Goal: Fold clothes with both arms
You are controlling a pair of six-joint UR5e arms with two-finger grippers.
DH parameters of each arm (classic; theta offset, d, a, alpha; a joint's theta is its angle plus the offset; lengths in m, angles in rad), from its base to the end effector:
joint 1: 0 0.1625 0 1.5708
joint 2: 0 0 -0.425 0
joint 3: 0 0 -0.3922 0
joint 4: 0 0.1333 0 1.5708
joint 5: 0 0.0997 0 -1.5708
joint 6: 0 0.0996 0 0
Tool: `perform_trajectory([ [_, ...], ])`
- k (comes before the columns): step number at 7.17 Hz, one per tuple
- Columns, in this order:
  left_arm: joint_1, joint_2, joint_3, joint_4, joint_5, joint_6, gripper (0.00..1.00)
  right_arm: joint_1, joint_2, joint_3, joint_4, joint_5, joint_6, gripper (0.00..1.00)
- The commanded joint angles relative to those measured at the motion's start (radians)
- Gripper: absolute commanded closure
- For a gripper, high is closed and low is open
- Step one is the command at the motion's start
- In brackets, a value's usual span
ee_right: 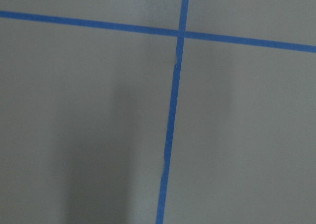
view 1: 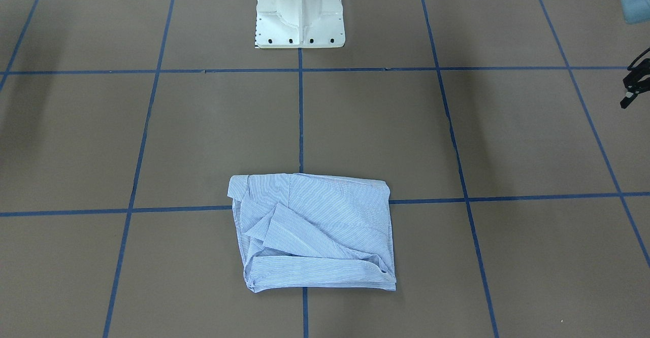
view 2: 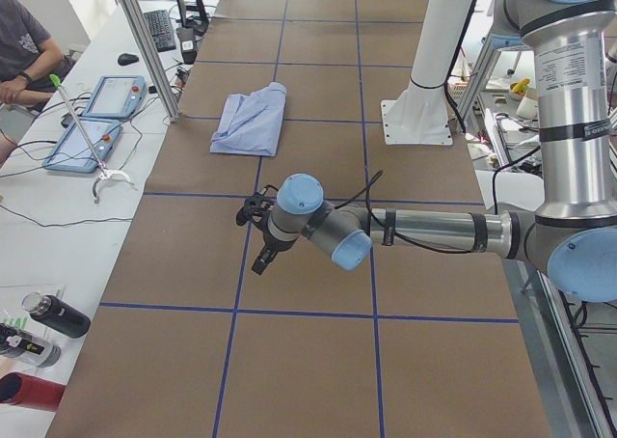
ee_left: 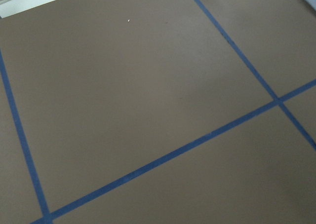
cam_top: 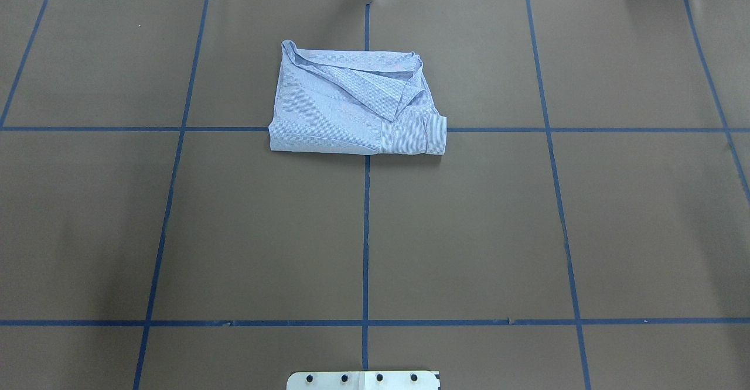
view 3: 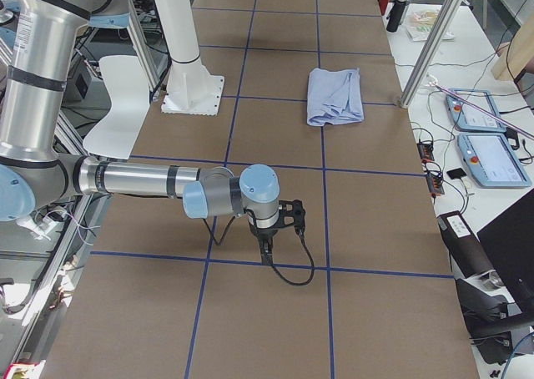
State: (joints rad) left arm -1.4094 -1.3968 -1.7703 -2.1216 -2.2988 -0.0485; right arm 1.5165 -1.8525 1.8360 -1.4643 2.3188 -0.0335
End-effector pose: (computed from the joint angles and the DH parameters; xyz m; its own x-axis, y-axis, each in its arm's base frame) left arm 0.0050 -0.4476 0.5791 0.6843 0.4372 -0.5837 -0.1017 0.8498 0.5172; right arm 0.0448 -0.3829 0.6410 0.7264 -0.1341 0.6740 0.0784 0.9906 0.1125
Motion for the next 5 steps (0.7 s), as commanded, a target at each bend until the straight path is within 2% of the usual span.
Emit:
perform_trajectory([
  [1, -0.037, 0.015, -0.055, 0.138, 0.007, 0.07, 0.01, 0.024, 0.033, 0.035, -0.175, 0.002, -0.101, 0.0],
  [5, -0.036, 0.01, -0.054, 0.135, -0.008, 0.061, 0.01, 0.025, 0.048, -0.009, -0.162, 0.001, -0.091, 0.0],
])
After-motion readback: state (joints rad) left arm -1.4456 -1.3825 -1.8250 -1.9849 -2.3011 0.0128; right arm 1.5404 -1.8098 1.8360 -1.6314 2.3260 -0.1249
